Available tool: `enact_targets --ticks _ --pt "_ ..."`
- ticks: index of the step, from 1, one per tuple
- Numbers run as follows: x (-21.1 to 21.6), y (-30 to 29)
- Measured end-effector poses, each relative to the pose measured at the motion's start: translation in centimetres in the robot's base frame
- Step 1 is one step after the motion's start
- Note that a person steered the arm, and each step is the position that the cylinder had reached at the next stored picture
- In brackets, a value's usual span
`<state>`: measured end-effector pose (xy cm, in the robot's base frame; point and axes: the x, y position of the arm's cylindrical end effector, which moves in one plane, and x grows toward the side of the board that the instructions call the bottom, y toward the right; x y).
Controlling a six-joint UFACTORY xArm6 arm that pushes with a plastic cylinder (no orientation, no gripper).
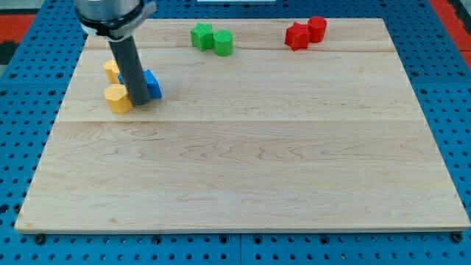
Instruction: Move the blue triangle and blue cube top a bit
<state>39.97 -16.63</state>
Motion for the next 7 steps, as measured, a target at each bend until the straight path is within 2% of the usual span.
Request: enact_targets --ticks 1,2,3,4,5,6,7 --pt "-1.8 0.1" --pt "-4.4 3.3" --pt "-9.0 4.5" --pt "-4.7 5.0" --pt "-0.4 1.4" --pt "-1.0 -0.1" --pt "-4.0 -3.0"
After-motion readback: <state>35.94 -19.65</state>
